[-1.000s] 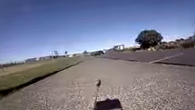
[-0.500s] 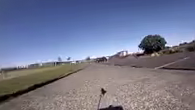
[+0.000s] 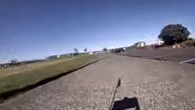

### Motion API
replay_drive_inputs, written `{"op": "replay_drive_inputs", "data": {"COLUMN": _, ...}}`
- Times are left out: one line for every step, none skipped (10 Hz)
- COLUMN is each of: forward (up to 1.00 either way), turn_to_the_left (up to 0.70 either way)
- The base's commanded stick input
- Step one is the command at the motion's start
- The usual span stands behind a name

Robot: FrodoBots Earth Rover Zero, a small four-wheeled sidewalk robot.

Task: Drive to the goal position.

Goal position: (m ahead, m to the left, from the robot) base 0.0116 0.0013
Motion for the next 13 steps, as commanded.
{"op": "replay_drive_inputs", "data": {"forward": 1.0, "turn_to_the_left": 0.0}}
{"op": "replay_drive_inputs", "data": {"forward": 1.0, "turn_to_the_left": 0.0}}
{"op": "replay_drive_inputs", "data": {"forward": 1.0, "turn_to_the_left": 0.0}}
{"op": "replay_drive_inputs", "data": {"forward": 1.0, "turn_to_the_left": 0.0}}
{"op": "replay_drive_inputs", "data": {"forward": 1.0, "turn_to_the_left": 0.0}}
{"op": "replay_drive_inputs", "data": {"forward": 1.0, "turn_to_the_left": 0.0}}
{"op": "replay_drive_inputs", "data": {"forward": 1.0, "turn_to_the_left": 0.0}}
{"op": "replay_drive_inputs", "data": {"forward": 1.0, "turn_to_the_left": 0.0}}
{"op": "replay_drive_inputs", "data": {"forward": 1.0, "turn_to_the_left": 0.0}}
{"op": "replay_drive_inputs", "data": {"forward": 1.0, "turn_to_the_left": 0.0}}
{"op": "replay_drive_inputs", "data": {"forward": 1.0, "turn_to_the_left": 0.0}}
{"op": "replay_drive_inputs", "data": {"forward": 1.0, "turn_to_the_left": 0.0}}
{"op": "replay_drive_inputs", "data": {"forward": 1.0, "turn_to_the_left": 0.0}}
